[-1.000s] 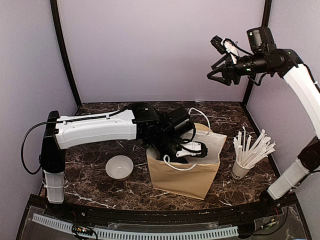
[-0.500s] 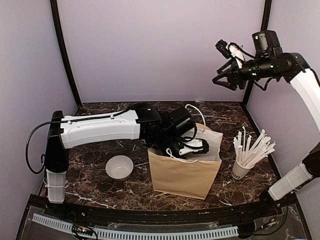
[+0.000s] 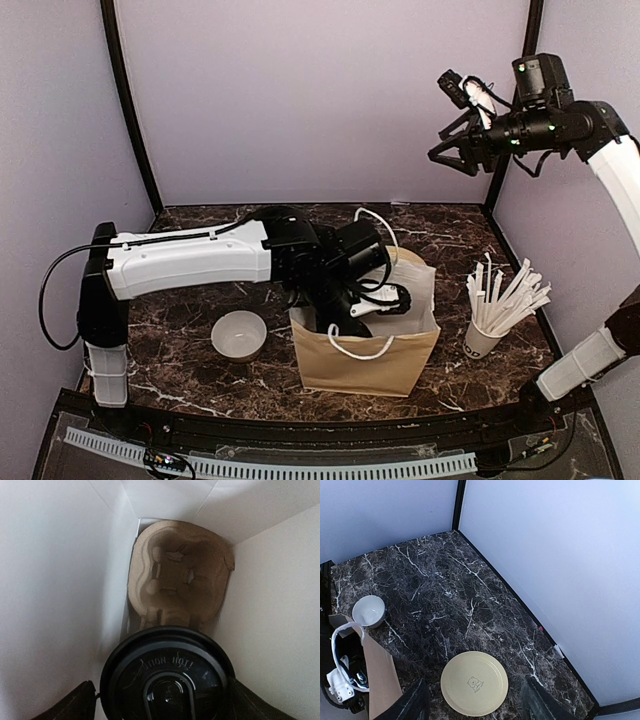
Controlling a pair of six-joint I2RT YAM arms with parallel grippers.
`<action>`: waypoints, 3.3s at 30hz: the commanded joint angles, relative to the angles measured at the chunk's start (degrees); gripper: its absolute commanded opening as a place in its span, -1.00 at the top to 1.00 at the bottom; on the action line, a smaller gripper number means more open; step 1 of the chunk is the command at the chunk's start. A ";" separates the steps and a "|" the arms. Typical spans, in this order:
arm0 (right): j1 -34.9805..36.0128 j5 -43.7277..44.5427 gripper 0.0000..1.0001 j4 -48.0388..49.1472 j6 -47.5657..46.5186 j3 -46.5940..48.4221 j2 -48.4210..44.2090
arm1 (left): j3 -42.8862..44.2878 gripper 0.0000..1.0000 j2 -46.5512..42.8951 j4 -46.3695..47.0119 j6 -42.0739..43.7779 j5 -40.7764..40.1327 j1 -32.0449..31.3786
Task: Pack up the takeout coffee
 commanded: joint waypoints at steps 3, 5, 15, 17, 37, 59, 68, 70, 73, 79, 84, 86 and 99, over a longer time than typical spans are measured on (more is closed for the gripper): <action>0.04 -1.01 -0.32 -1.77 0.16 1.27 -0.27 | 0.16 -0.96 -7.93 -3.05 -0.45 -0.61 -0.41; 0.04 -0.61 -0.33 -2.44 -0.17 0.29 -0.14 | 0.22 -0.97 -9.28 -2.36 -0.19 -0.33 -0.36; -1.07 2.90 -0.31 0.17 -1.56 -11.23 -3.76 | -1.19 -0.98 -15.43 4.78 2.99 -5.26 1.17; -1.75 2.07 -0.30 -0.48 -2.62 -12.05 -5.10 | -0.93 -0.98 -16.46 5.82 3.86 -5.13 1.26; -11.33 1.48 0.22 -10.62 -12.53 -28.42 -14.60 | -7.57 -0.98 -31.42 28.88 1.34 -2.21 1.36; -24.85 -3.20 0.15 -8.61 -8.85 -34.79 -4.17 | -18.31 -0.98 -37.91 39.81 0.52 -8.75 1.62; -24.85 -4.76 0.84 -9.67 -8.44 -33.98 -2.23 | -19.51 -0.97 -38.63 40.59 0.69 -9.10 1.86; -26.45 -5.12 0.97 -9.97 -8.34 -33.28 -2.60 | -19.56 -0.97 -38.69 40.66 0.81 -9.28 1.88; -26.64 -5.61 1.00 -9.98 -7.98 -32.21 -3.66 | -19.52 -0.97 -38.99 40.89 1.06 -9.57 1.97; -26.63 -8.14 1.00 -13.70 -8.23 -26.59 -4.82 | -18.45 -0.98 -39.43 40.59 1.33 -10.11 2.10; -26.64 -11.95 1.00 -17.81 -8.77 -18.07 -5.46 | -16.86 -0.97 -39.65 40.76 1.64 -12.21 2.06; -26.68 -12.24 1.00 -18.72 -8.95 -14.70 -5.75 | -16.33 -0.98 -39.72 41.02 1.89 -13.52 2.06; -26.68 -8.97 1.00 -22.51 -11.06 3.80 -4.80 | -16.43 -0.98 -40.87 45.25 1.98 -21.04 2.73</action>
